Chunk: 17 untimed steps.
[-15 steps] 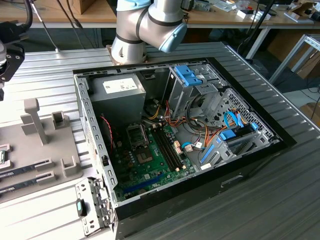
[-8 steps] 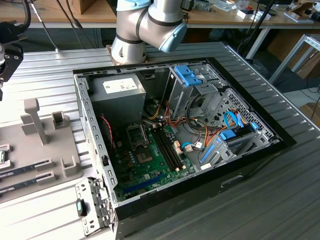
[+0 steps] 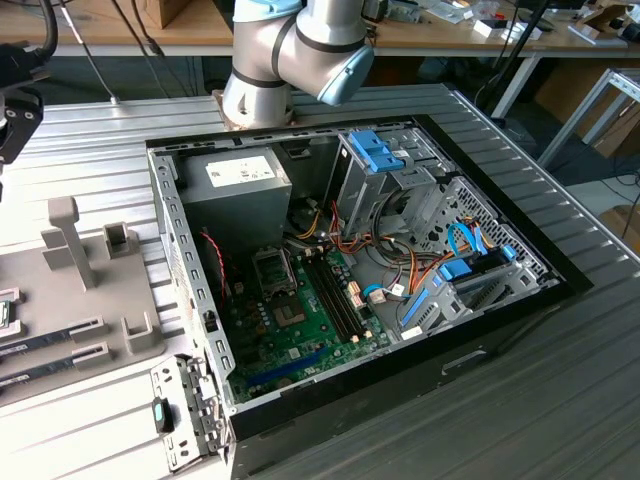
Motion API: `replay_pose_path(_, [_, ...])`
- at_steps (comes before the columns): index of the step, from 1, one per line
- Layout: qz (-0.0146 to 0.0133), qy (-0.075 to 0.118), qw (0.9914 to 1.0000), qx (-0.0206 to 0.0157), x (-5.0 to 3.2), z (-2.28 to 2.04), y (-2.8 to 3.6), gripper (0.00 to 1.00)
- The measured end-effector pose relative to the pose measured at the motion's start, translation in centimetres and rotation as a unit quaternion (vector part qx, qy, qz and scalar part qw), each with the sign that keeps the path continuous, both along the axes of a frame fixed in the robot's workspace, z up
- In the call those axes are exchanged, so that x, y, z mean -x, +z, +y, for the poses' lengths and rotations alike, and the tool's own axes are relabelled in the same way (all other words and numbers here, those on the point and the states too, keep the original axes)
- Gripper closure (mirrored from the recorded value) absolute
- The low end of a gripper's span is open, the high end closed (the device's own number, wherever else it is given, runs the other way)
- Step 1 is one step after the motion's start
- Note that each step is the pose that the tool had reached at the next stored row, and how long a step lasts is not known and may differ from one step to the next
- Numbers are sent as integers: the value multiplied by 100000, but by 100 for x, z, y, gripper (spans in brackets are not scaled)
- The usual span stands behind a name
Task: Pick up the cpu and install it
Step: 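Reach for the cpu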
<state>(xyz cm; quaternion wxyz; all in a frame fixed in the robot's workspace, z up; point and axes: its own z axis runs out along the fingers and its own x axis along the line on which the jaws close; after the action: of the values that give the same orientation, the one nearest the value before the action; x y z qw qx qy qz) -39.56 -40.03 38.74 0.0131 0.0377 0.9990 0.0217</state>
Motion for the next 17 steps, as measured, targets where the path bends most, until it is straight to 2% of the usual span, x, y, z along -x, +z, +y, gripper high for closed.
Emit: replay_pose_path(17, [-1, 0, 100000, -1, 54, 0, -5, 89])
